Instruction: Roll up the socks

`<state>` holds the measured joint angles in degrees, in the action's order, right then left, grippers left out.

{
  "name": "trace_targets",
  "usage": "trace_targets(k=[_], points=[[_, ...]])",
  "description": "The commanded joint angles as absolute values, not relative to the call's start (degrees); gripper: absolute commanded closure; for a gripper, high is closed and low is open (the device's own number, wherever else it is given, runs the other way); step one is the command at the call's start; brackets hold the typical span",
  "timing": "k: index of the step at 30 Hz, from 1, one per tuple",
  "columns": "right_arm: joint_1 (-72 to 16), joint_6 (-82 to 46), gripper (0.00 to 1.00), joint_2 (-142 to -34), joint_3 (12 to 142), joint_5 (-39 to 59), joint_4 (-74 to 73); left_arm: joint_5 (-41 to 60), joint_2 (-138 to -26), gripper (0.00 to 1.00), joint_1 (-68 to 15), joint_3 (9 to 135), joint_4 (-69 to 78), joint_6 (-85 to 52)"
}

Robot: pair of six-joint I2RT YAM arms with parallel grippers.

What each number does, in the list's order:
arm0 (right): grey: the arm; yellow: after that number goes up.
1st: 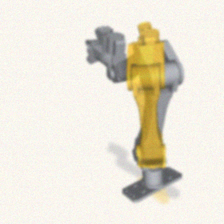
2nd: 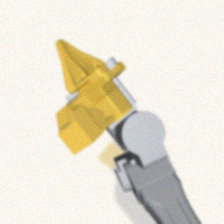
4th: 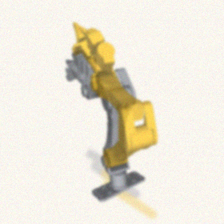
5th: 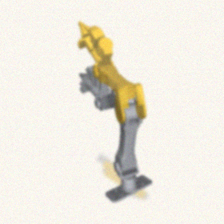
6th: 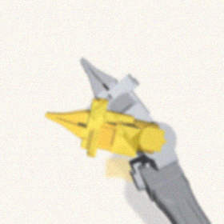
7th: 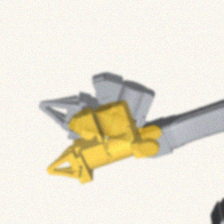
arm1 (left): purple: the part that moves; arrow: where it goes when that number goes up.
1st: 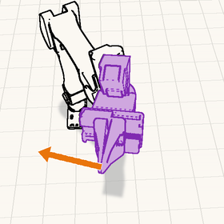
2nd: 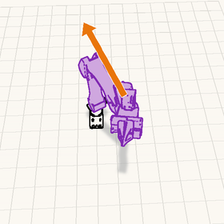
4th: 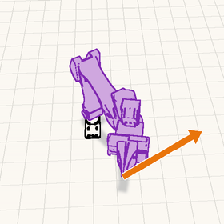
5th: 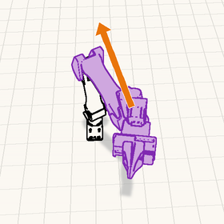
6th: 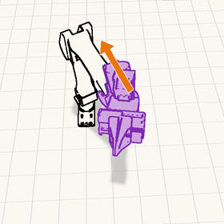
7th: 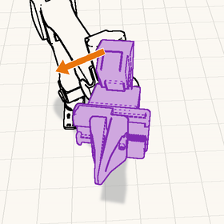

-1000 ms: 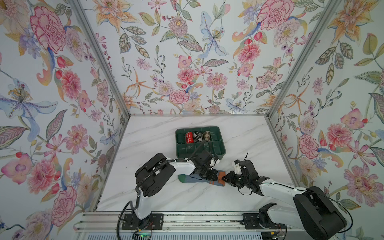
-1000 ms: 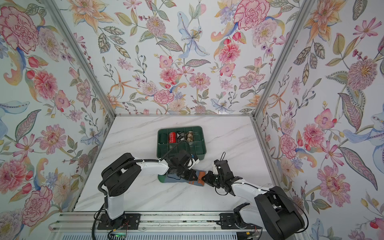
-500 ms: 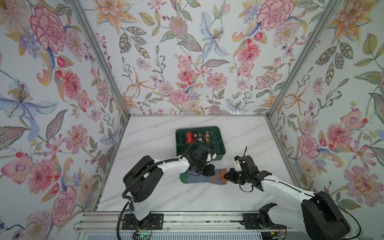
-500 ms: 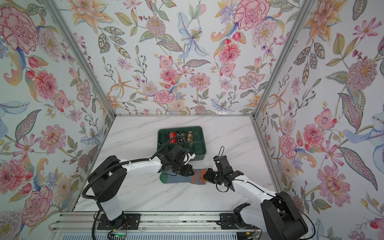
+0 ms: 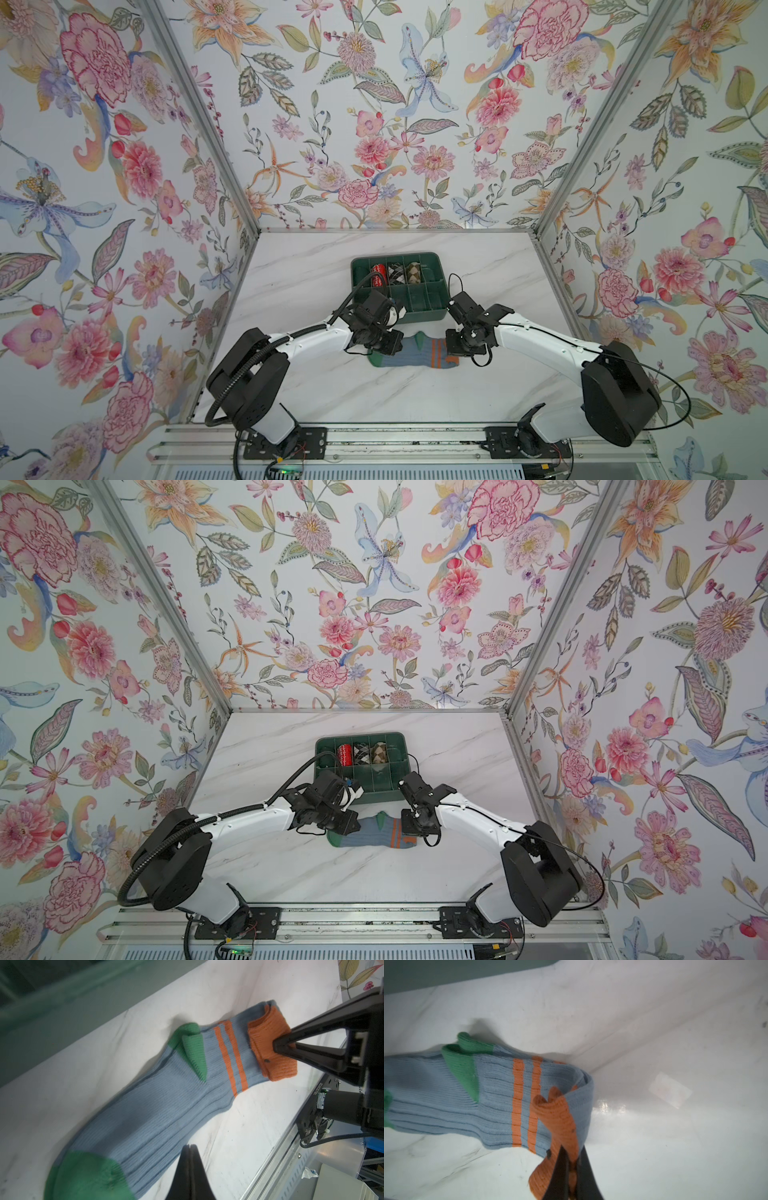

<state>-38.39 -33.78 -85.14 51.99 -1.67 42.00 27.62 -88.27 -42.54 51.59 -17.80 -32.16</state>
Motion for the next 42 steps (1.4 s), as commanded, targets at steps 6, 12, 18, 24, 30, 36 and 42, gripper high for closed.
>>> trace_targets(k=[6, 12, 18, 24, 30, 36, 42], points=[[-45.2, -36.5, 1.0, -95.2, 60.6, -18.1, 58.2, 27.1, -78.6, 1.0, -39.2, 47.3, -19.2, -31.3], [-50.6, -40.1, 1.0, -102.7, 64.9, -24.3, 62.0, 28.2, -73.7, 1.0, -36.6, 44.1, -20.6, -30.7], [-54.8, -43.9, 1.0, -109.3, 69.5, -27.0, 63.2, 28.8, -70.2, 1.0, -34.6, 42.5, -23.0, -29.2], [-58.6, -47.2, 1.0, -112.6, 73.2, -27.8, 63.5, 29.5, -68.5, 0.99, -33.1, 41.5, -24.7, -28.0], [-61.0, -49.4, 0.96, -114.6, 75.5, -26.7, 63.5, 30.4, -68.8, 1.0, -32.5, 41.5, -25.0, -27.1], [-62.7, -50.5, 0.86, -116.1, 76.9, -26.0, 63.4, 30.8, -69.1, 1.0, -32.5, 41.4, -24.7, -26.8], [-63.4, -50.2, 0.68, -113.7, 76.0, -24.8, 61.1, 31.0, -69.3, 1.0, -32.4, 40.1, -23.6, -27.0]])
